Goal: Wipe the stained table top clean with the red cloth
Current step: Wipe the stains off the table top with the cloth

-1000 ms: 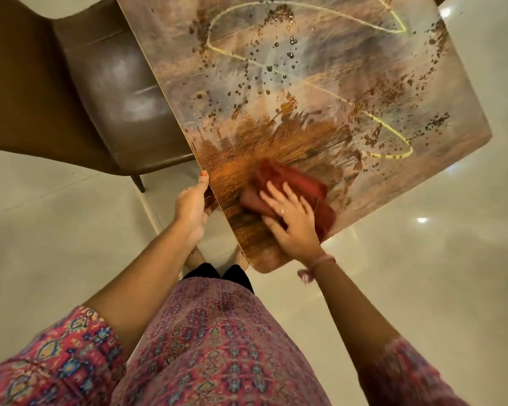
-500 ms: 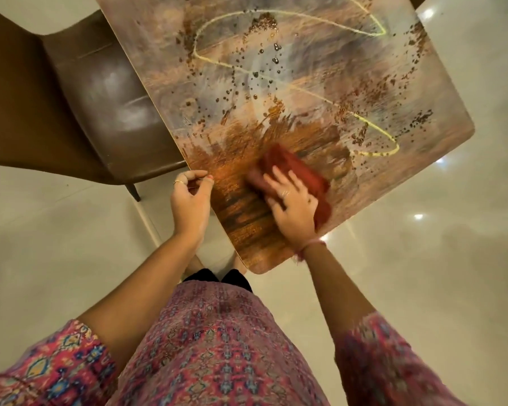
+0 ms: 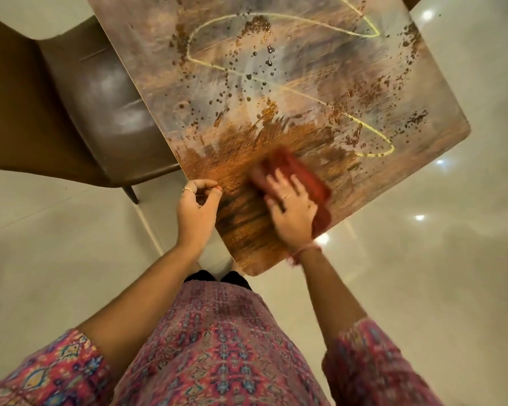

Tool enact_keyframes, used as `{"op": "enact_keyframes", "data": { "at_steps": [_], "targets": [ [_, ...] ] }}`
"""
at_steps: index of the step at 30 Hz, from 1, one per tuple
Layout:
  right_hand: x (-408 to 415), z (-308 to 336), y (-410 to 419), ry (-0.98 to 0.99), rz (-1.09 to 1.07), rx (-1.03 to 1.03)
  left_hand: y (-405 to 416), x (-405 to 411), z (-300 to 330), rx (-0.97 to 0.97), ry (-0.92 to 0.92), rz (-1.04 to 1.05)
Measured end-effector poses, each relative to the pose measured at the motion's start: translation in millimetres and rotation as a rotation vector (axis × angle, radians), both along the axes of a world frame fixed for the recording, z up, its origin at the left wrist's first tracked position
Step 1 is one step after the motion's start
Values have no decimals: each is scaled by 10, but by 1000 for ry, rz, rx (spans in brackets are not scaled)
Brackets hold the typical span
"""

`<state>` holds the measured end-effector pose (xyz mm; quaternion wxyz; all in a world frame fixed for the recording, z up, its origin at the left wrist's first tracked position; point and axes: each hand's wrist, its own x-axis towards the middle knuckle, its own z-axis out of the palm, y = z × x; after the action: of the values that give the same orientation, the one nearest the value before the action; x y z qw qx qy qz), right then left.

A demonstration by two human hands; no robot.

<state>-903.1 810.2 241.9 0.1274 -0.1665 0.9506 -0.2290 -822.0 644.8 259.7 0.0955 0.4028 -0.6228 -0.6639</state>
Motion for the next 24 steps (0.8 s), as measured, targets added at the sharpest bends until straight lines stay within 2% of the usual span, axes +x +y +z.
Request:
{"op": "enact_keyframes", "data": {
  "at_steps": [3,5,7,10,13,14,15,17,21,24],
  "targets": [
    [847,10,128,-72,344,-12,61,-67,28,-20,13,-30],
    [887,29,461,-66,441,-23,72,-131,51,-32,26,-48],
    [601,51,773,-11,419,-29,73,-185,64,-39,26,-57],
    [-100,29,1177,73,162,-12,98,-230,85,-52,37,-88],
    [-805,6,1238,56,-352,-24,177,-263,70,-80,36,-122],
    [-915,4,1157,36,-484,-3,223,-271,58,-88,29,-117],
    [-925,-12,1051,30,-518,20,279,-292,47,-102,18,-111],
    [-625,-52,807,50,-326,26,383,-328,26,-126,4,-104],
    [93,-49,958,60,296,76,732,-538,-26,-228,-31,-96],
    [-492,-17,1405,169,584,55,1062,-770,-34,-353,-36,-101]
  ]
}}
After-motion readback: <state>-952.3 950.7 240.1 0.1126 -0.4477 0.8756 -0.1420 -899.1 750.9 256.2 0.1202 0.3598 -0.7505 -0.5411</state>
